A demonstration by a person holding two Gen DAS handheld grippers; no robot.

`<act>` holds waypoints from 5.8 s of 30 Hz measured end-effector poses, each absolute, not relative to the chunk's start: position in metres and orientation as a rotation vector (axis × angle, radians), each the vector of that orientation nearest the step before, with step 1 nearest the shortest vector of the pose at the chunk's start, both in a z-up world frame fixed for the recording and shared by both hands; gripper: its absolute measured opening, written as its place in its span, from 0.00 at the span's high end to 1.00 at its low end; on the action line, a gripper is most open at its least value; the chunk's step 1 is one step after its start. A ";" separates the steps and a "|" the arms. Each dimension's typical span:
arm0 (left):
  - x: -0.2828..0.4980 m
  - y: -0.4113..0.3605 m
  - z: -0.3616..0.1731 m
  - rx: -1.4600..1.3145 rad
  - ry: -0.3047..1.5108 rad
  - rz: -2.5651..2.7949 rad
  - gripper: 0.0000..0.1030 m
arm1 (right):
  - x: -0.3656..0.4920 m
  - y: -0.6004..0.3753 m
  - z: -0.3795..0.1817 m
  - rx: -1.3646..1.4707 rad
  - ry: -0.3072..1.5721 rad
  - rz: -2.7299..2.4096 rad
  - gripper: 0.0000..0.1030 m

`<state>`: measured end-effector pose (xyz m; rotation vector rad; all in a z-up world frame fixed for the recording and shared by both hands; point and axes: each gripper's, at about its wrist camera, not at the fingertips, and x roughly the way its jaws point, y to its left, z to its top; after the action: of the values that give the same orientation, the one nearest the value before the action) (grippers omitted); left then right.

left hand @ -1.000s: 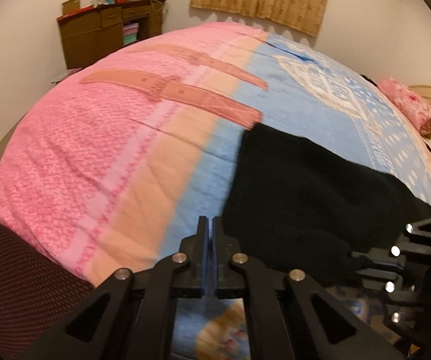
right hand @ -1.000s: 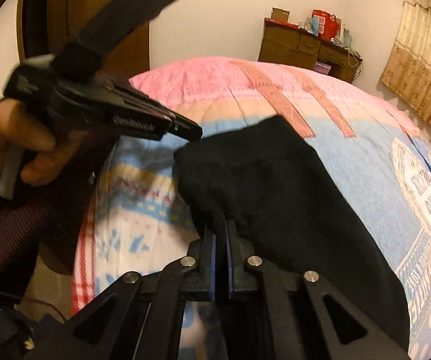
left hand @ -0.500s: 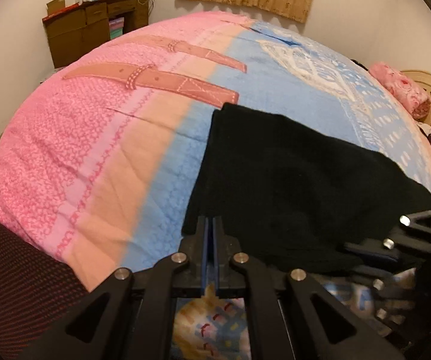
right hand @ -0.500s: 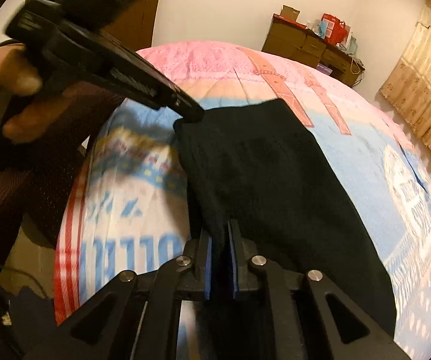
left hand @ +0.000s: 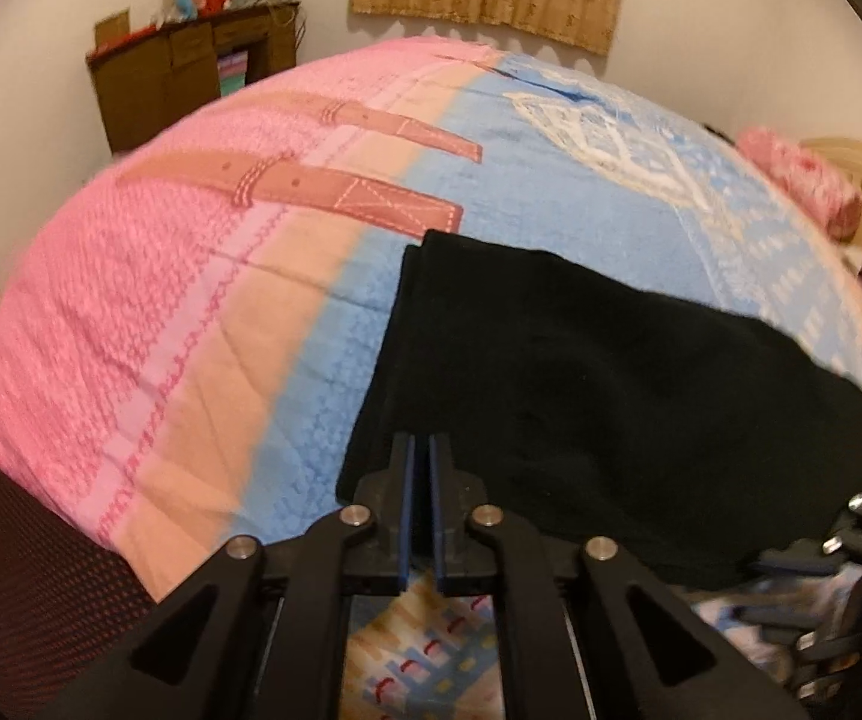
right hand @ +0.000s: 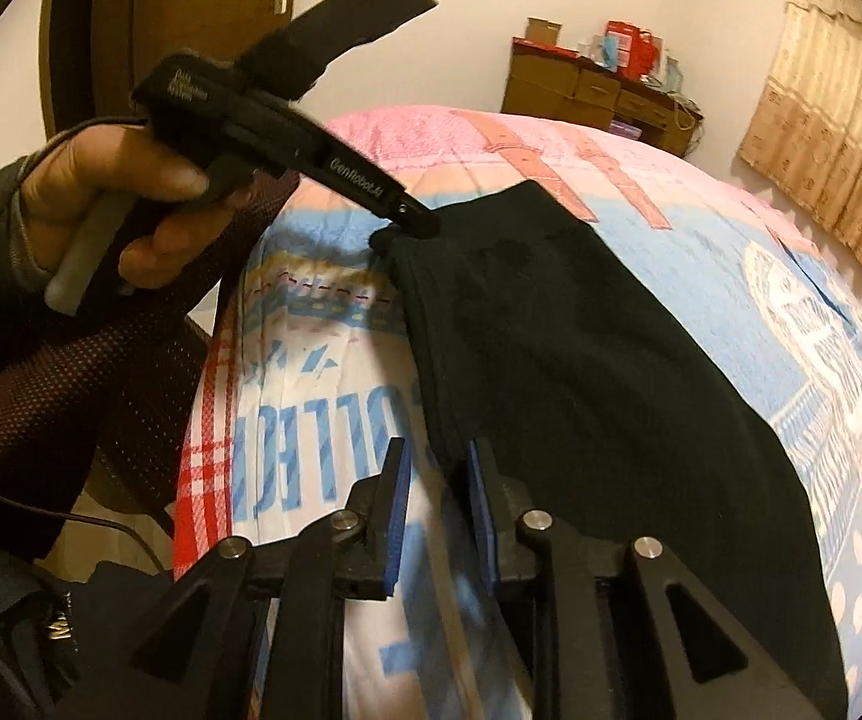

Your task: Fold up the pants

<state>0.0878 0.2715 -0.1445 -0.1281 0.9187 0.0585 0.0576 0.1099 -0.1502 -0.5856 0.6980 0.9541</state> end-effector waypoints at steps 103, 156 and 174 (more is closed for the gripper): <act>0.087 -0.194 -0.133 0.335 0.821 -0.772 0.33 | -0.048 -0.541 -0.144 0.774 0.616 -0.030 0.74; 0.076 -0.204 -0.141 0.399 0.766 -0.787 0.15 | 0.014 -0.562 -0.154 0.707 0.590 0.095 0.97; 0.077 -0.204 -0.142 0.415 0.757 -0.795 0.11 | 0.051 -0.614 -0.172 1.077 0.608 0.387 0.65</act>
<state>0.0768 -0.2043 -0.1419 0.4150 0.7567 -0.7948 0.0515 -0.6136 -0.1716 1.0770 0.6083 0.3873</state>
